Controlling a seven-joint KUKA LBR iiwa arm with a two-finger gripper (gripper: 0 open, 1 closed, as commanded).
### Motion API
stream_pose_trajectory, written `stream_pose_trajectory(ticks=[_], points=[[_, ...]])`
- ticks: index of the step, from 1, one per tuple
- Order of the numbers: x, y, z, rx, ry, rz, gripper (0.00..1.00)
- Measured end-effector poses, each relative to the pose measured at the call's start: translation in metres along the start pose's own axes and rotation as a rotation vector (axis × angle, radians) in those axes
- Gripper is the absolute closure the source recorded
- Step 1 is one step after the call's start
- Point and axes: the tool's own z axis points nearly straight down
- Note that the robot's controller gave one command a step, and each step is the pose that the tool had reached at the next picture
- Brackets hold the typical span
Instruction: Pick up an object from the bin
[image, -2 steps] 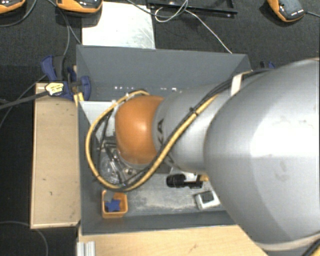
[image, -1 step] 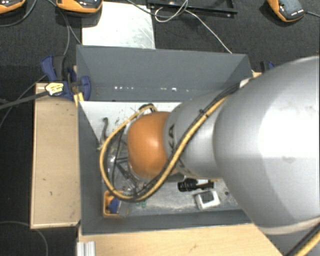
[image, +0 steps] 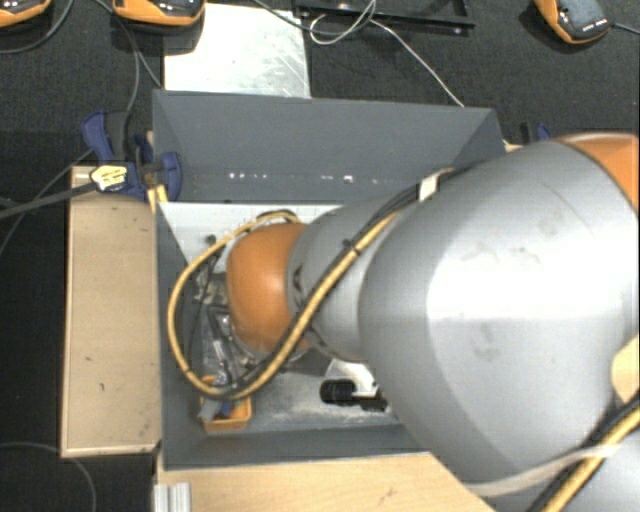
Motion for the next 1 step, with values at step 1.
stream_pose_trajectory(ticks=[1], points=[[-0.0073, 0.0131, -0.0014, 0.001, 0.016, -0.076, 1.00]])
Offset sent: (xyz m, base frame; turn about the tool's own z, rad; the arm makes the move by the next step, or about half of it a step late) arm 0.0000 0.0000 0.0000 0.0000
